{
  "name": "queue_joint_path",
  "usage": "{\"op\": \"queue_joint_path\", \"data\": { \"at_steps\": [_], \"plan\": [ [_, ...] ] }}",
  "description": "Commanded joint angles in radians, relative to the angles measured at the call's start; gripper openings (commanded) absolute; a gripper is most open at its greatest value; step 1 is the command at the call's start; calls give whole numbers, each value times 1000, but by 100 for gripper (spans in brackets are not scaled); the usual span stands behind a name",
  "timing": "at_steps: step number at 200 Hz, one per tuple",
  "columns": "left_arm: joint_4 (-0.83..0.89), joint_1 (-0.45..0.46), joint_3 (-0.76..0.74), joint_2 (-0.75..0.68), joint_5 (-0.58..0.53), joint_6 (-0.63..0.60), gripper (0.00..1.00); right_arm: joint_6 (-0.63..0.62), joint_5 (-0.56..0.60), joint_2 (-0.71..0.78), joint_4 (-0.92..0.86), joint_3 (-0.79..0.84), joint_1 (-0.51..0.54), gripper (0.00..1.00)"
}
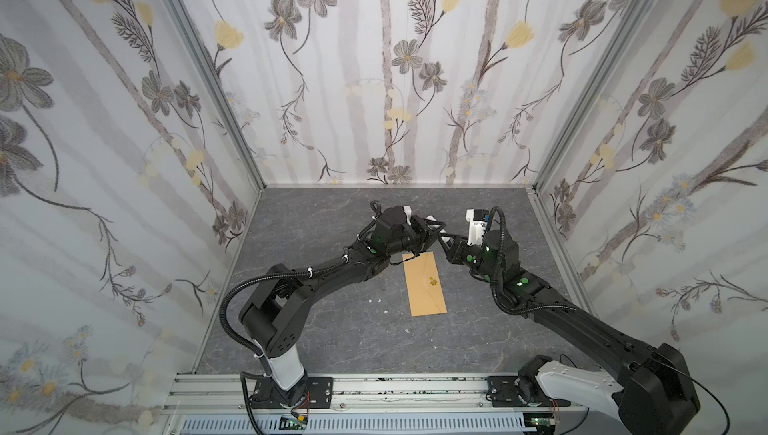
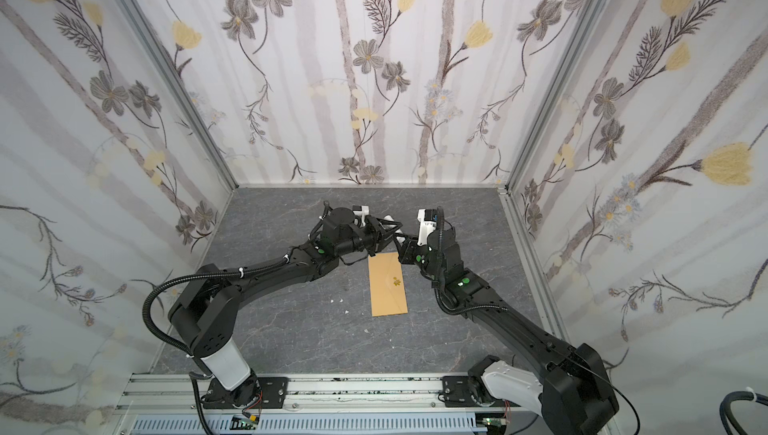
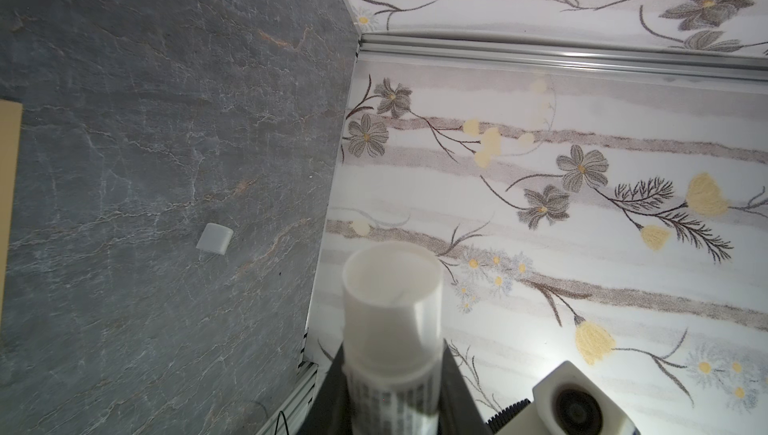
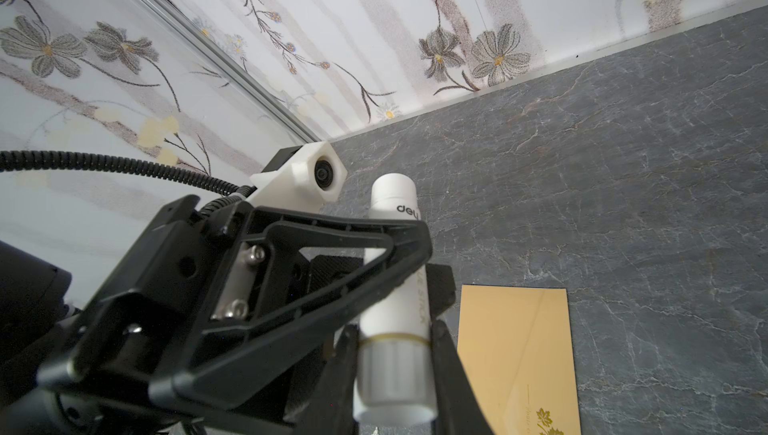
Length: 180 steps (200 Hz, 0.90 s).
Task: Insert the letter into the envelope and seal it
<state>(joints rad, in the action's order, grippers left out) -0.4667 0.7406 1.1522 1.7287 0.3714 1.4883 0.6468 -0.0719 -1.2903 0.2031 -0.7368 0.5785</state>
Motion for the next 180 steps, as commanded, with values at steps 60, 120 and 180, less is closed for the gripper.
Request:
{"op": "queue_joint_path", "data": {
  "at_steps": [60,120,180],
  "plan": [
    [-27,-33,-35,14,113,-234,0,27,-154,144,-162,24,-135,41],
    [-23,-7,-130,42,447,-468,0,-62,-69,165,-439,43,-296,45],
    [-15,60,-226,71,641,-573,0,-34,-38,0,-534,42,-395,47]
  ]
}}
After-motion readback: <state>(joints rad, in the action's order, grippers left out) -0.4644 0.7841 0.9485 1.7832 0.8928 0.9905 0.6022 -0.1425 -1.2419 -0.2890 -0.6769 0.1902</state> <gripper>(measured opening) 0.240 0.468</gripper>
